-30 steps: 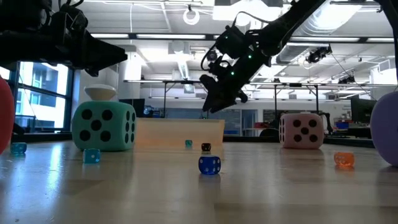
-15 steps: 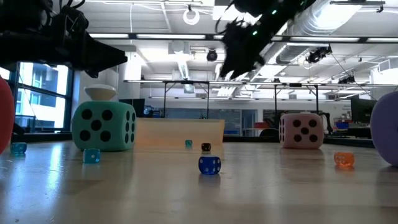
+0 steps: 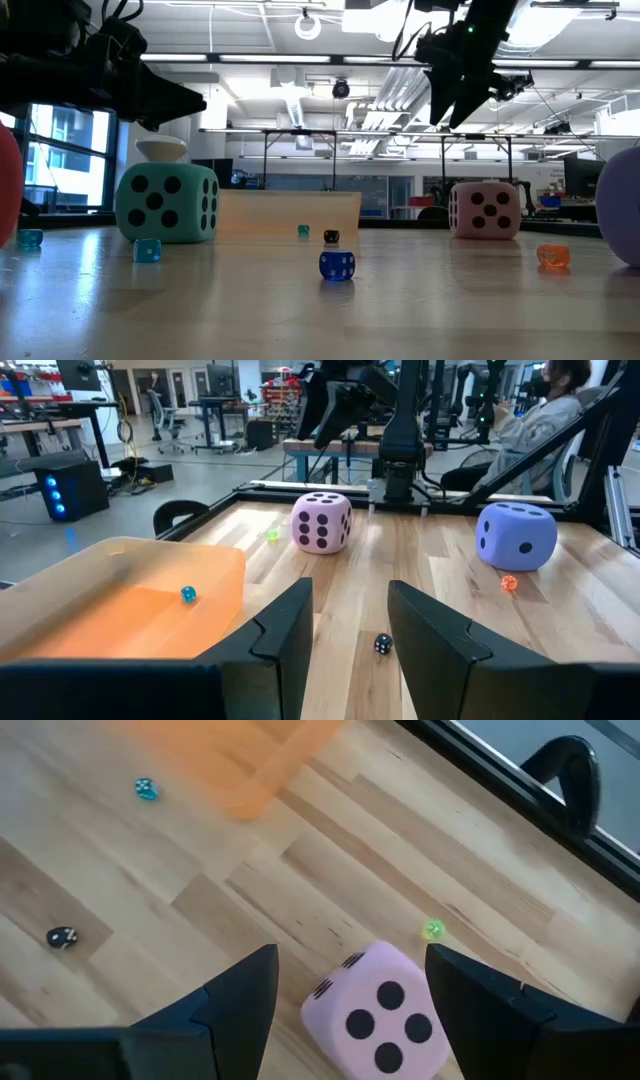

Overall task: Pick & Place Dice
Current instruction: Put the large pink die into the bin

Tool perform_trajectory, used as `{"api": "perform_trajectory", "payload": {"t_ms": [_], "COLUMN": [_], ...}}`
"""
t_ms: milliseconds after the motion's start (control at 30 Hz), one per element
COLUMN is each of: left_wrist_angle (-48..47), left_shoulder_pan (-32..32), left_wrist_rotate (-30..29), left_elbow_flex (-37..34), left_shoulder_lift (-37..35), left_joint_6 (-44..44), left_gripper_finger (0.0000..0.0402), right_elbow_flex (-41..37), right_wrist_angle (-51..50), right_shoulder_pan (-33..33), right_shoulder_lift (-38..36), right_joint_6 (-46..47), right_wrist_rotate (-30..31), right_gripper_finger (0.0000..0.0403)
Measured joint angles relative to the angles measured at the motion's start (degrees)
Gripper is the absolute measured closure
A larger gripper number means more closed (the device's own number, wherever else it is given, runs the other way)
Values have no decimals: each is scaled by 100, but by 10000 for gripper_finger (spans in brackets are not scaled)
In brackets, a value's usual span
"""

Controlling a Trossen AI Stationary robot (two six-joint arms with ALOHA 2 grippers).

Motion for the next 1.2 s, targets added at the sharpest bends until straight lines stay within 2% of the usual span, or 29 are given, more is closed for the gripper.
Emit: {"api": "perform_trajectory", "payload": {"t_ms": [167, 367, 500, 633, 700, 900, 1200], "left_wrist_angle": [0, 0, 0, 0, 0, 0, 0], "left_shoulder_pan": [0, 0, -2, -2, -2, -2, 0], "left_wrist_rotate": [0, -1, 0, -1, 0, -2, 0], "left_elbow_flex": [0, 0, 0, 0, 0, 0, 0], "left_shoulder_lift": [0, 0, 0, 0, 0, 0, 0], "left_joint_6": [0, -74, -76, -85, -87, -87, -85], "left_gripper_finger": [273, 273, 273, 273, 273, 273, 273], "right_elbow_flex": [-39, -70, -70, -70, -70, -70, -261], "right_wrist_angle": [319, 458, 453, 334, 245, -54, -557], "right_shoulder_pan": [39, 37, 33, 33, 33, 100, 172], "right_shoulder_lift": [67, 65, 65, 65, 65, 65, 62], "right_joint_6": [-661, -594, -472, -189, 43, 189, 2139], "right_wrist_rotate": [-317, -299, -295, -270, -195, -108, 26], "right_gripper_finger": [158, 144, 96, 28, 10, 36, 49]}}
